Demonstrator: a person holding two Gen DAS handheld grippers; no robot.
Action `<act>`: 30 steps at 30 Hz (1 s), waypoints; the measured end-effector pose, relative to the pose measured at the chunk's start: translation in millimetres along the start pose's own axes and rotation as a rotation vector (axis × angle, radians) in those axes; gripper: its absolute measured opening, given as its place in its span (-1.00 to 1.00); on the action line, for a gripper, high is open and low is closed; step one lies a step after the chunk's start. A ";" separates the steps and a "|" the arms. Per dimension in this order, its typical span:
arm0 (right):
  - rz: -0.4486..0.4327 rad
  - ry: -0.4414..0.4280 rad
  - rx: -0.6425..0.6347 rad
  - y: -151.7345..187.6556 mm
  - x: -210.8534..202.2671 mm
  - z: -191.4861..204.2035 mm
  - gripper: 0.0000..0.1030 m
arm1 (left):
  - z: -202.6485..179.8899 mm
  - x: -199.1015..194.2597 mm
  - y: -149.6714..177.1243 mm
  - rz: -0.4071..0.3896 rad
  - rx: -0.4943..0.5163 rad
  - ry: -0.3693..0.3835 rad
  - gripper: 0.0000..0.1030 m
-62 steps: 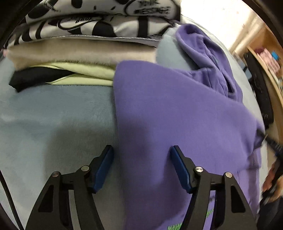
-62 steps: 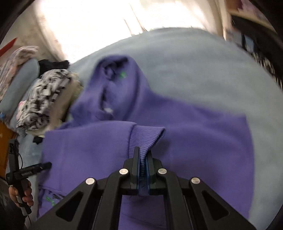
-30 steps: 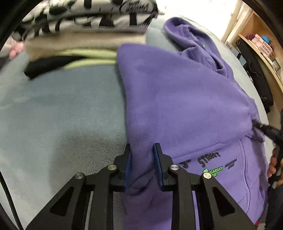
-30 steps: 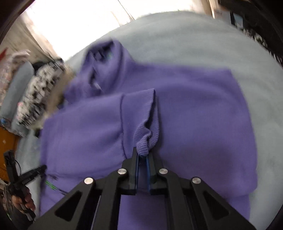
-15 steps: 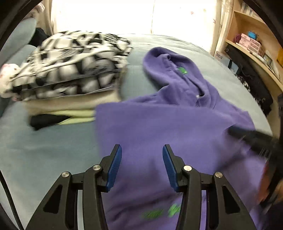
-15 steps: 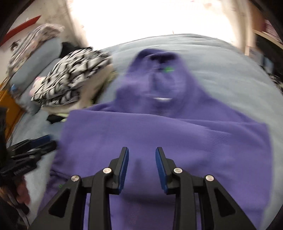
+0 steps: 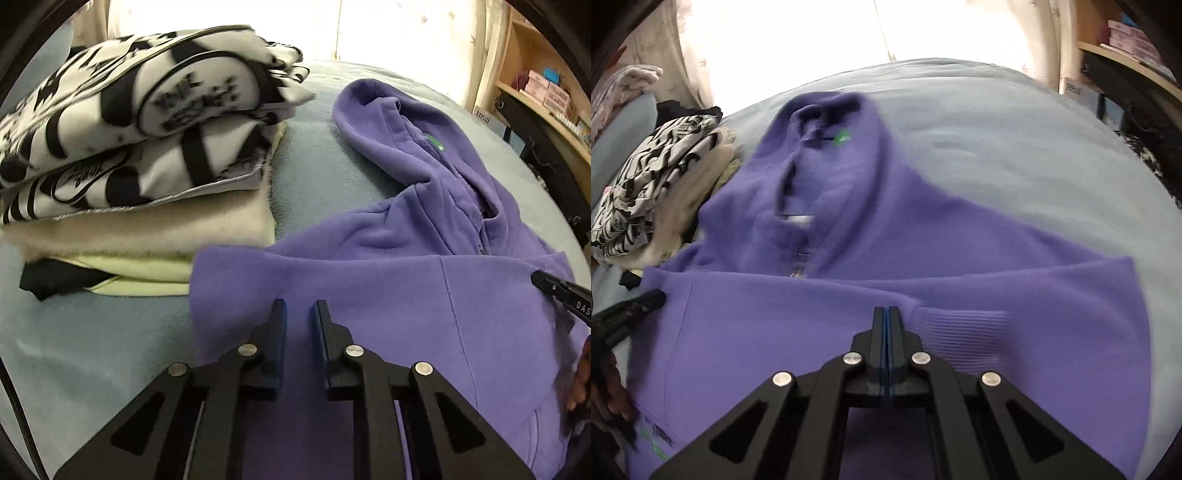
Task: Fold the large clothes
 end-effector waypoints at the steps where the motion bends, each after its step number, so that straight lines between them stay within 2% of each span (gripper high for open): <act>1: 0.003 -0.016 0.010 1.1 -2.3 -3.2 -1.00 | 0.3 0.8 0.8 0.002 -0.004 0.004 -0.73; 6: -0.012 0.009 -0.020 2.6 -21.5 -0.1 -1.00 | 1.4 -1.1 1.3 0.015 0.004 -0.014 -0.73; 9: -0.007 0.049 0.019 4.9 -25.1 -11.3 -0.81 | -2.3 -3.2 0.7 0.029 0.022 -0.022 -0.72; 12: 0.012 0.033 0.074 8.6 -30.3 -19.2 -0.78 | -2.2 -14.4 3.4 0.042 0.029 -0.025 -0.50; 14: 0.017 0.031 0.087 11.2 -36.8 -21.9 -0.78 | -2.5 -23.5 4.2 0.044 0.022 -0.030 -0.24; 17: 0.012 0.030 0.088 13.9 -49.6 -20.8 -0.78 | -2.5 -39.2 4.2 0.031 0.027 -0.055 -0.05; 27: 0.013 0.004 0.121 22.1 -100.2 -11.3 -0.77 | -1.6 -102.4 3.1 0.006 0.038 -0.087 0.00; 30: 0.010 0.001 0.123 26.2 -119.2 -9.6 -0.74 | 0.2 -127.1 7.1 -0.009 0.029 -0.093 0.07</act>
Point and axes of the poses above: each gripper's, at about its wrist camera, not at the fingertips, and x roughly the way its jaws point, z to its left, y to its underside, the point moved 4 cm from there along x, roughly the way its jaws point, and after that the axes turned 15 degrees about -z, right-handed, at the moved point
